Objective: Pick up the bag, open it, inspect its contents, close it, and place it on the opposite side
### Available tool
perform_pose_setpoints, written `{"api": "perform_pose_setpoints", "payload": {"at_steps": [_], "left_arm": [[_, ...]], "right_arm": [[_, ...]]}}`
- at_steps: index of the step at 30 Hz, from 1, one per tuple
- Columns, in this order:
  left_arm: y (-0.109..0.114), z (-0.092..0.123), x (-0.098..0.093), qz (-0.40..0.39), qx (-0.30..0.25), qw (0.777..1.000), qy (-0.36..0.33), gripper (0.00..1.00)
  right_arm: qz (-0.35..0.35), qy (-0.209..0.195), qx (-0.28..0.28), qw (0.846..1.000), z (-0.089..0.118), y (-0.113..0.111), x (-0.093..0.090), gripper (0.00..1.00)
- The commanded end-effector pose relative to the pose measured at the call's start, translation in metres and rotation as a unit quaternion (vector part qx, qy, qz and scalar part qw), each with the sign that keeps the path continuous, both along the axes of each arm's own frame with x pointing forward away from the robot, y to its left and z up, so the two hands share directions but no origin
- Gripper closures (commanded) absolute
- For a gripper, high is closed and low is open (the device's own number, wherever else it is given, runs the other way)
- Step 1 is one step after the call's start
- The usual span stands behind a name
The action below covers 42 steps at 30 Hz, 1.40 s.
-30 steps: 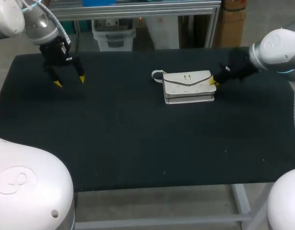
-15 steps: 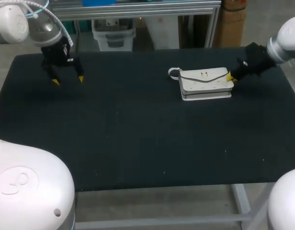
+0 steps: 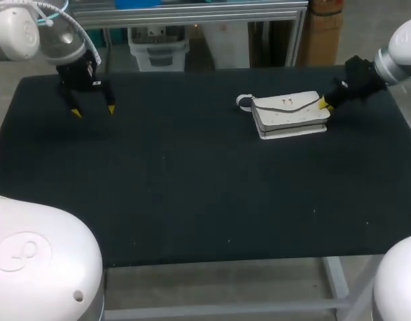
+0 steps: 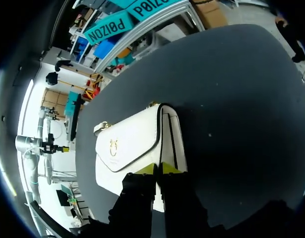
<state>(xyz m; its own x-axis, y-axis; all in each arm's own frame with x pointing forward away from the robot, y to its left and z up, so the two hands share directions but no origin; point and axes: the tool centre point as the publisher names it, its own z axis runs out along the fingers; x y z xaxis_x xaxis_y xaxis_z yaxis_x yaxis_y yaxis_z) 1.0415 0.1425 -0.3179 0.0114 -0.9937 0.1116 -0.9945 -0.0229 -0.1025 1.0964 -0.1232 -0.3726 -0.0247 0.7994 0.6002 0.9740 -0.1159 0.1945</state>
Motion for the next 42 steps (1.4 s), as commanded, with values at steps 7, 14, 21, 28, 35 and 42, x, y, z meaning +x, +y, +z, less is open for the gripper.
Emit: {"api": "perform_pose_setpoints", "payload": {"at_steps": [7, 14, 21, 28, 35, 42], "left_arm": [[0.013, 0.011, -0.003, 0.015, 0.027, 0.999, -0.014, 0.0], [0.02, 0.016, 0.0, 0.02, 0.042, 0.999, -0.019, 0.0], [0.022, 0.017, 0.002, 0.023, 0.052, 0.998, -0.013, 0.0], [0.022, 0.016, 0.003, 0.023, 0.053, 0.998, -0.013, 0.0], [0.022, 0.016, 0.004, 0.021, 0.057, 0.998, -0.011, 0.0], [0.022, 0.016, 0.004, 0.021, 0.057, 0.998, -0.008, 0.0]], "right_arm": [[-0.082, -0.007, -0.019, 0.996, -0.003, -0.083, 0.04, 1.0], [-0.065, 0.017, -0.014, 0.998, -0.011, -0.12, 0.056, 1.0], [-0.068, 0.021, -0.014, 0.997, -0.01, -0.156, 0.063, 1.0], [-0.064, 0.022, -0.031, 0.997, -0.007, -0.177, 0.069, 1.0], [-0.039, 0.027, -0.038, 0.998, -0.008, -0.18, 0.076, 1.0], [-0.026, 0.028, -0.037, 0.999, -0.01, -0.171, 0.075, 1.0]]}}
